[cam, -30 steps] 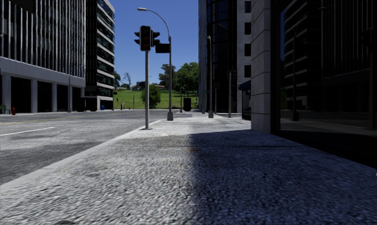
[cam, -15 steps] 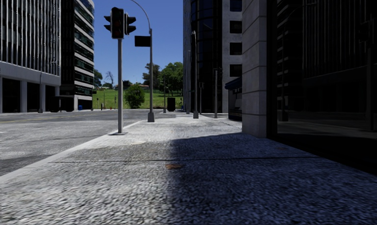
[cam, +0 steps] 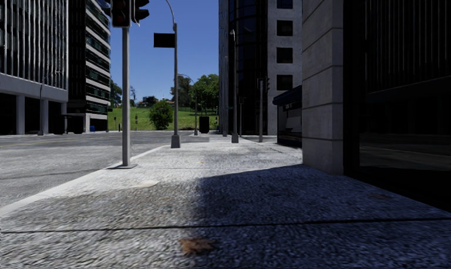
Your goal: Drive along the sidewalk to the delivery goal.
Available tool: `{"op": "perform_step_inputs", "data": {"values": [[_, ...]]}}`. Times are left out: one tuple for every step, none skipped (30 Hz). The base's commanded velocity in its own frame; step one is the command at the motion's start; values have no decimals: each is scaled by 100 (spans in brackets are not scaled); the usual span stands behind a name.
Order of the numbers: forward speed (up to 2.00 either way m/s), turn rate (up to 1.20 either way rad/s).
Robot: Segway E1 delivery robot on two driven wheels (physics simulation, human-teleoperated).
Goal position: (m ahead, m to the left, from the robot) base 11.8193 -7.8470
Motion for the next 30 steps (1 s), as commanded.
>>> {"op": "perform_step_inputs", "data": {"values": [[200,0],[200,0],[200,0],[200,0],[200,0],[200,0],[200,0],[200,0],[200,0],[200,0],[200,0],[200,0],[200,0],[200,0],[200,0],[200,0],[200,0],[200,0],[200,0],[200,0],[200,0],[200,0],[200,0],[200,0],[200,0],[200,0],[200,0],[200,0],[200,0],[200,0]]}}
